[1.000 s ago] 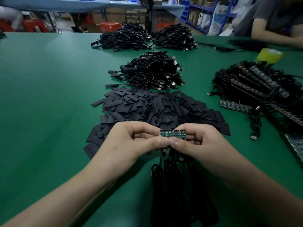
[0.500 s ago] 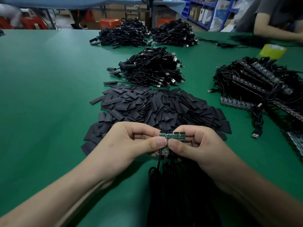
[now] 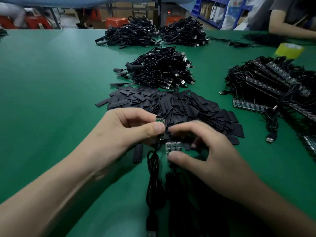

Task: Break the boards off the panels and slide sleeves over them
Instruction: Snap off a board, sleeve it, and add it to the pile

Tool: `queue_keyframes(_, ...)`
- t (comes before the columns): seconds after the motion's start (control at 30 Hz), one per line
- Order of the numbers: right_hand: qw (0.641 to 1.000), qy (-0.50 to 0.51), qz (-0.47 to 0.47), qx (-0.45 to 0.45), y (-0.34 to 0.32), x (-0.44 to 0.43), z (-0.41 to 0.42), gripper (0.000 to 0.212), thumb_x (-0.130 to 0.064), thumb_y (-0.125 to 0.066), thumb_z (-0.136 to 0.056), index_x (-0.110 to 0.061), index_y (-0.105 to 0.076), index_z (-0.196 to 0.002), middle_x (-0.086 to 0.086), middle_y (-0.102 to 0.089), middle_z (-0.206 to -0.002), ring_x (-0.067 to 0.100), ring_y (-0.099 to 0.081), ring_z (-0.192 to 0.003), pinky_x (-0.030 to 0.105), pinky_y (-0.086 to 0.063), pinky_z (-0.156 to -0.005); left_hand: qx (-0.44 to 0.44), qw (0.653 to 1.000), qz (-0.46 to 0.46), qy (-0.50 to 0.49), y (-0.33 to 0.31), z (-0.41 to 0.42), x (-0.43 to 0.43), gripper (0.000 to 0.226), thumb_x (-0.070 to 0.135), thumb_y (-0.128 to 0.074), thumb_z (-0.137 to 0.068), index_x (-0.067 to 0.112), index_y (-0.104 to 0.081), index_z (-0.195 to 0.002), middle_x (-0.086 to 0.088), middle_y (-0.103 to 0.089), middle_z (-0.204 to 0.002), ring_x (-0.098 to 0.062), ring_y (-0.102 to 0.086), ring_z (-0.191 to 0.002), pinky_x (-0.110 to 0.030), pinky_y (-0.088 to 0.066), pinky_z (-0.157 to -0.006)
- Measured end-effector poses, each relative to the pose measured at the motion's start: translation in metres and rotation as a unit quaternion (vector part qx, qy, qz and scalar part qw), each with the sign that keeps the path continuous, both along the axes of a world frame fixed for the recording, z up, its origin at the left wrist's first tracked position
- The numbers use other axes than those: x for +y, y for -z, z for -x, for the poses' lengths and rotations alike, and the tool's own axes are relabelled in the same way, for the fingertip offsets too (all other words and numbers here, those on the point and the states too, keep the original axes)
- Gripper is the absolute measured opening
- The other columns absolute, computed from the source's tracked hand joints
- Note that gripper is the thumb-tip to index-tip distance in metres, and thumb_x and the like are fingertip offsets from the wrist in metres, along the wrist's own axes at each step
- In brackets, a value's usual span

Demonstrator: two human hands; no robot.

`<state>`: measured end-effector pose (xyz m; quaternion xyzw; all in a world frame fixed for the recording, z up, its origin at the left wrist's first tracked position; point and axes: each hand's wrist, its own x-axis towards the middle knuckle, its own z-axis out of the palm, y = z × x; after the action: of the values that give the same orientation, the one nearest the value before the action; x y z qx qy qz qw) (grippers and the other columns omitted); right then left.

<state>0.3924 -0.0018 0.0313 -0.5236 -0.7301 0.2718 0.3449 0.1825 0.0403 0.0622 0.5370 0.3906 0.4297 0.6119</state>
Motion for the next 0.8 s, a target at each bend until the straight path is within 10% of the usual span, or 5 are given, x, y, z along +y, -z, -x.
queue_keyframes(0.1,0.995,-0.013,-0.090,-0.030,0.000,0.000,0.011,0.046,-0.057,-0.063,-0.087,-0.027,-0.070,-0.121,-0.020,-0.061,-0.120,0.009,-0.052,-0.126,0.018,-0.040,-0.101,0.053,0.994,-0.095,0.013,-0.001,0.000,0.001,0.022,0.026,-0.094,-0.056,0.022,-0.077,-0.070,-0.001,-0.071,-0.070,-0.005,-0.060,-0.061,-0.010,-0.045,-0.056)
queue_keyframes(0.3,0.981,-0.051,0.006,0.185,-0.004,-0.004,0.013,0.014,-0.032,-0.063,-0.097,-0.029,-0.075,-0.089,-0.010,-0.075,-0.092,0.012,-0.069,-0.085,0.028,-0.053,-0.072,0.184,0.965,-0.185,0.013,-0.007,0.006,0.005,0.035,0.057,-0.071,-0.081,0.023,-0.077,-0.085,0.014,-0.064,-0.061,0.004,-0.052,-0.052,-0.009,-0.041,-0.051)
queue_keyframes(0.43,0.907,-0.097,0.107,0.396,-0.019,-0.003,0.001,0.017,-0.038,-0.063,-0.094,-0.028,-0.071,-0.083,0.005,-0.077,-0.088,0.033,-0.076,-0.090,0.055,-0.055,-0.076,0.635,0.723,-0.272,-0.005,-0.007,0.021,0.011,0.064,0.088,-0.034,-0.067,0.036,-0.068,-0.084,0.012,-0.063,-0.066,-0.009,-0.058,-0.063,-0.028,-0.047,-0.059)
queue_keyframes(0.53,0.853,-0.110,0.160,0.484,-0.028,0.001,-0.009,0.021,-0.034,-0.056,-0.094,-0.017,-0.061,-0.084,0.005,-0.066,-0.071,0.024,-0.069,-0.057,0.043,-0.056,-0.060,0.721,0.637,-0.272,-0.005,-0.001,0.013,0.001,0.062,0.088,-0.040,-0.074,0.032,-0.061,-0.088,0.008,-0.062,-0.077,-0.018,-0.064,-0.077,-0.027,-0.049,-0.061)
queue_keyframes(0.8,0.975,-0.067,0.179,0.114,-0.017,0.004,-0.015,0.022,-0.039,-0.052,-0.095,-0.025,-0.062,-0.082,0.007,-0.059,-0.061,0.011,-0.046,-0.042,0.022,-0.037,-0.041,0.728,0.633,-0.264,0.002,0.000,0.004,-0.006,0.023,0.055,-0.054,-0.093,0.042,-0.053,-0.112,0.015,-0.063,-0.110,-0.018,-0.065,-0.101,-0.028,-0.052,-0.073)
